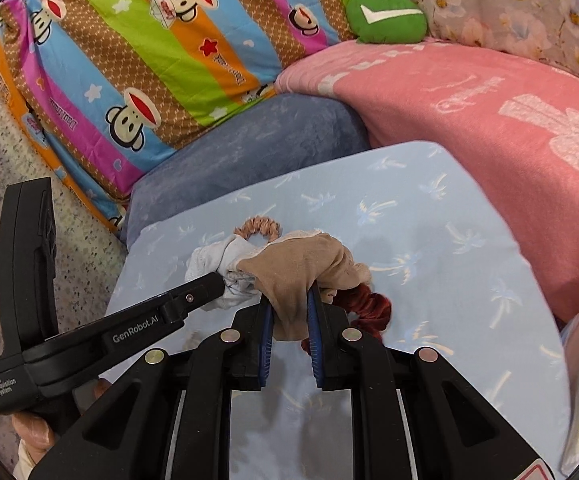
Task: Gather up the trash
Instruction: 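Lift both held items and carry them over the trash bin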
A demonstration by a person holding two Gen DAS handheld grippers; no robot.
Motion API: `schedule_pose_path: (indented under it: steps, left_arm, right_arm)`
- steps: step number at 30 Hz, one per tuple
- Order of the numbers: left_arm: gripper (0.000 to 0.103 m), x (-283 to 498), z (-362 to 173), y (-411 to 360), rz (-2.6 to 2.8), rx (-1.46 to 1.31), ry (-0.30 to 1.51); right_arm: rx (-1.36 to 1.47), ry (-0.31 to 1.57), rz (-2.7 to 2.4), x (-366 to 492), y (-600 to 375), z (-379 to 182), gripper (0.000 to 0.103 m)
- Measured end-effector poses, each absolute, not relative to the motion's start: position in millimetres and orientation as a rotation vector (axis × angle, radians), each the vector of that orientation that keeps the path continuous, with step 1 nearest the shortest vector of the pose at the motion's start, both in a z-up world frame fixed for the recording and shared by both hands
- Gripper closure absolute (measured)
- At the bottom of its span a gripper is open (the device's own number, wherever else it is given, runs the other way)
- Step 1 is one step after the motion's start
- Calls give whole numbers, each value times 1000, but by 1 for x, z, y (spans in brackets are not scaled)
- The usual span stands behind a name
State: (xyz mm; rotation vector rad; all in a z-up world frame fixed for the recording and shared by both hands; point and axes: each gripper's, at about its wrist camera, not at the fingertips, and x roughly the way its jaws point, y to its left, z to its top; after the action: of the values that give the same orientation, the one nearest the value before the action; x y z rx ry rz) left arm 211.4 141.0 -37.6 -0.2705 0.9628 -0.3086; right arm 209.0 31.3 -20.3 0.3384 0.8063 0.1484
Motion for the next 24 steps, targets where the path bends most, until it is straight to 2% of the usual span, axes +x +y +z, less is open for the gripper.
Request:
schedule_pose_path:
  steps: [12,24]
  left_arm:
    - [83,168,9,70,-427,-163,867]
    - [83,128,26,-8,-570,-60,836]
  right_arm:
    - [368,681,76,143,-36,31,88]
    - [415,606,-56,79,-120,51,88]
